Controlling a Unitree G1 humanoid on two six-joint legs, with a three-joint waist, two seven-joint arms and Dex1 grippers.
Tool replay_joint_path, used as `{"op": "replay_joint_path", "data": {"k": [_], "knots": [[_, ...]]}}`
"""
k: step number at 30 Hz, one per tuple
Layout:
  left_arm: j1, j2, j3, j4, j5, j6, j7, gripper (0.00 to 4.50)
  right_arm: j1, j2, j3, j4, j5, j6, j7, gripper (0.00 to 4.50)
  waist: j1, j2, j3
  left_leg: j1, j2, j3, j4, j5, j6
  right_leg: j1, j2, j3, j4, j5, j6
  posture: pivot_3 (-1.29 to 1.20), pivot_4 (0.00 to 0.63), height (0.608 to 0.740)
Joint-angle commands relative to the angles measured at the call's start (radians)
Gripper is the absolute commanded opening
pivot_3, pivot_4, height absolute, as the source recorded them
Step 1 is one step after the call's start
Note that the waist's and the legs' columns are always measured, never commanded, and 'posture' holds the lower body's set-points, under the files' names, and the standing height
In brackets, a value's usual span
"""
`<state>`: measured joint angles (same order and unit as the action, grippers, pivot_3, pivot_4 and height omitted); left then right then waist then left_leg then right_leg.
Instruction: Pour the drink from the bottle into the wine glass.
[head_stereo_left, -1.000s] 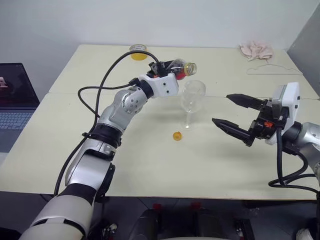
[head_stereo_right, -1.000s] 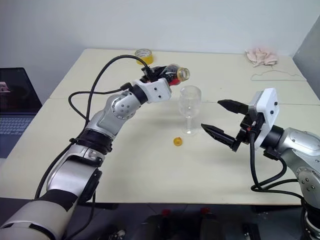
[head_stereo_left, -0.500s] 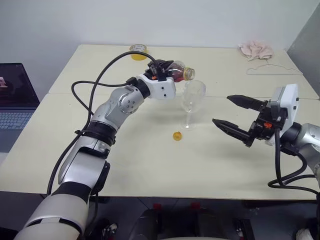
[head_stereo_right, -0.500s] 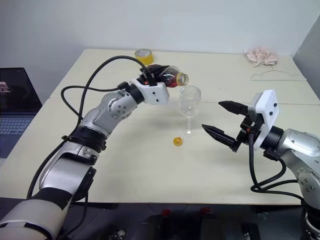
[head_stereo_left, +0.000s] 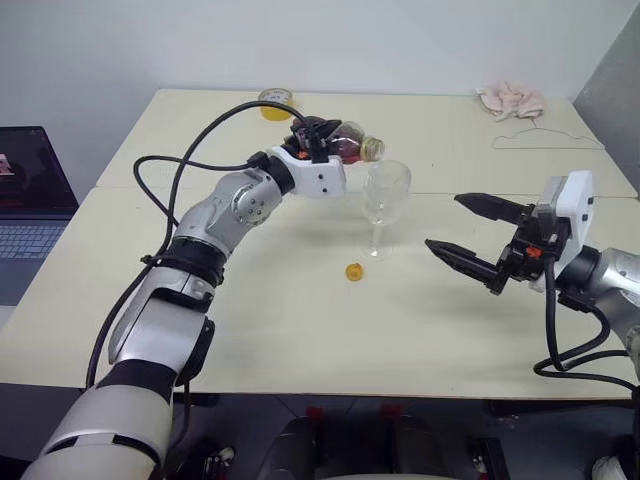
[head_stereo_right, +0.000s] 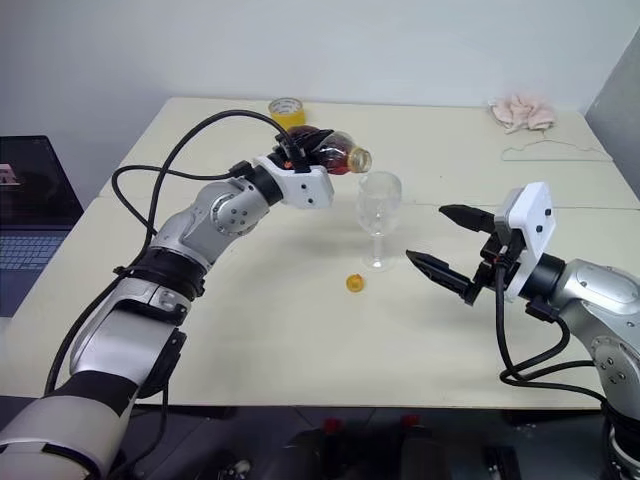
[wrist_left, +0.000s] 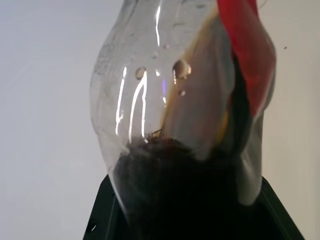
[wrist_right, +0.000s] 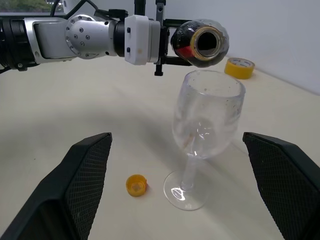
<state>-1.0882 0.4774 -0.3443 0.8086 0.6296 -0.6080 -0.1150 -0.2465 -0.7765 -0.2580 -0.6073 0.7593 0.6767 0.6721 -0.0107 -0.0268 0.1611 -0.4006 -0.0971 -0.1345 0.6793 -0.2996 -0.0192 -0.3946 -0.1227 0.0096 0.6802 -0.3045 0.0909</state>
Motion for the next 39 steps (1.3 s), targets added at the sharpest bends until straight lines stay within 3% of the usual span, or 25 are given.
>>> {"op": "replay_joint_path", "data": {"k": [1,39], "knots": [[-0.054,0.016,0.005,-0.013,0.006,-0.027,0.038,1.35,0.002,0.002,-0.013,-0.015,-0.006,-0.022,-0.007,4.5,0.0,0.0,0.0,0.0,0.0,0.0,0.0,0.0,0.0,0.0,0.0,0.0,0.0,0.0,0.0,0.0,0.15,0.74],[-0.162,0.044,-0.078,0.09,0.129,-0.077,0.143,1.35,-0.003,0.019,0.019,-0.005,-0.033,-0.035,-0.004,4.5,-0.008,0.0,0.0,-0.001,0.0,0.0,0.0,0.0,0.0,-0.001,0.0,0.0,0.001,0.0,0.0,0.0,0.15,0.74]]}}
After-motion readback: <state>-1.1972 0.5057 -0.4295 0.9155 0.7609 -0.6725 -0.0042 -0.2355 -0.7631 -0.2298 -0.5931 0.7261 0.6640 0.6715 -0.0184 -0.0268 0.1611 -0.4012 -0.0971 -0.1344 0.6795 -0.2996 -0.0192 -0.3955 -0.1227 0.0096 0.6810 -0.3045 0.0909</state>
